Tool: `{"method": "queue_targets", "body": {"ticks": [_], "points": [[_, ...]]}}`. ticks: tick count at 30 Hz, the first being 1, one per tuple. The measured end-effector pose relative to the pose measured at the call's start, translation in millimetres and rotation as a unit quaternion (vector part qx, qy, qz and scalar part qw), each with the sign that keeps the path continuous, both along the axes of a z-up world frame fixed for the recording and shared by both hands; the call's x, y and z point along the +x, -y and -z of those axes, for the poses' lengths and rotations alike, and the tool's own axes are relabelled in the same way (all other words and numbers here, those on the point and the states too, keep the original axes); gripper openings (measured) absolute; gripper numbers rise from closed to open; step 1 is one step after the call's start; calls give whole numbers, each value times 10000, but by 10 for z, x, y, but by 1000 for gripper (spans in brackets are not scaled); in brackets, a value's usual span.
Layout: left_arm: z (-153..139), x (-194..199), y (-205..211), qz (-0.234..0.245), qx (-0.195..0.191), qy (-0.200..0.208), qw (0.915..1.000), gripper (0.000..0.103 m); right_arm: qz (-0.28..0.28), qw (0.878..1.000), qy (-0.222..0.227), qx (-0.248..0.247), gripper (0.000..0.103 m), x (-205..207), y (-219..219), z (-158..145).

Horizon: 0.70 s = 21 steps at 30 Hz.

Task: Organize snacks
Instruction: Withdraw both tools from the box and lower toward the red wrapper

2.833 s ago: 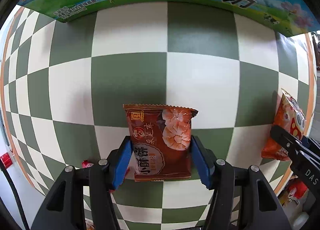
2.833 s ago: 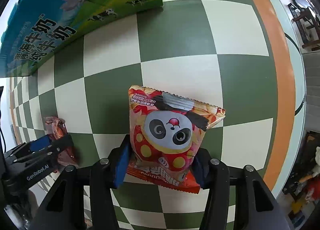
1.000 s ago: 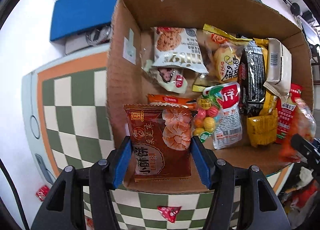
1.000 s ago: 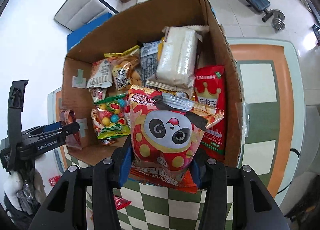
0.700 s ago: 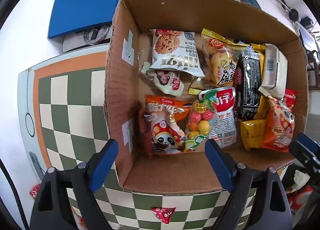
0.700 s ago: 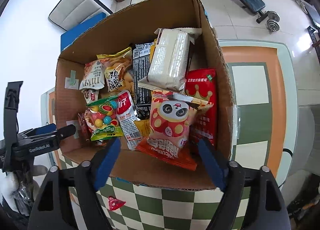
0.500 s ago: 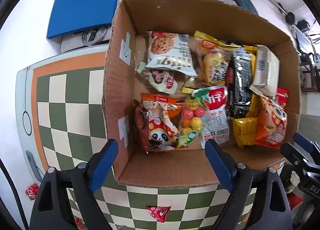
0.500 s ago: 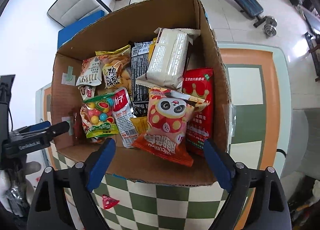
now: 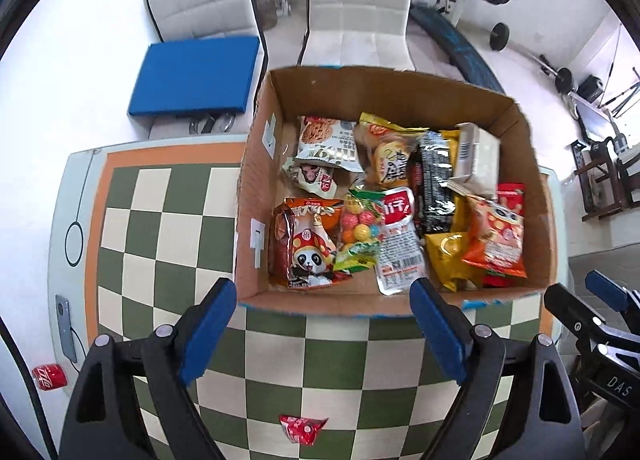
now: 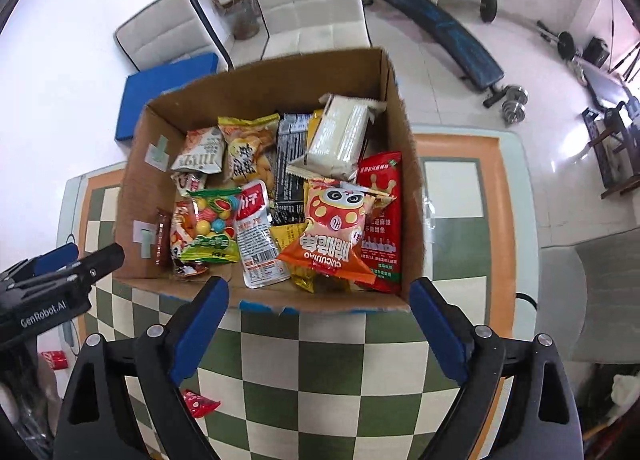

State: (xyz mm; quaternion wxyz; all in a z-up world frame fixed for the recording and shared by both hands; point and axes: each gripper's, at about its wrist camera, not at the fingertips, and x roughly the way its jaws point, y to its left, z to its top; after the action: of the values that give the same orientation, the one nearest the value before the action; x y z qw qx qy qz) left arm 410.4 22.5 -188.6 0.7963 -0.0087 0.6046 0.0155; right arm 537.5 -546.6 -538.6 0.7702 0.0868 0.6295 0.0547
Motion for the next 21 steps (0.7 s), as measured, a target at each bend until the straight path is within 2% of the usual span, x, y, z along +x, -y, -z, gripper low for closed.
{"method": "queue_targets", "body": {"ticks": [4,15,21], "points": [[-223,-228,32,-5,-59,307,9995,89,35,9995,315,-38,94,-220,7,-260],[-663,-756,100,94,-212,866,9960,89,142,9970,755,67,94,-773,100,-717],[-551,-948,44,32,-164,735,9972,89,223,9970,656,349,94,-985,129,-736]]}}
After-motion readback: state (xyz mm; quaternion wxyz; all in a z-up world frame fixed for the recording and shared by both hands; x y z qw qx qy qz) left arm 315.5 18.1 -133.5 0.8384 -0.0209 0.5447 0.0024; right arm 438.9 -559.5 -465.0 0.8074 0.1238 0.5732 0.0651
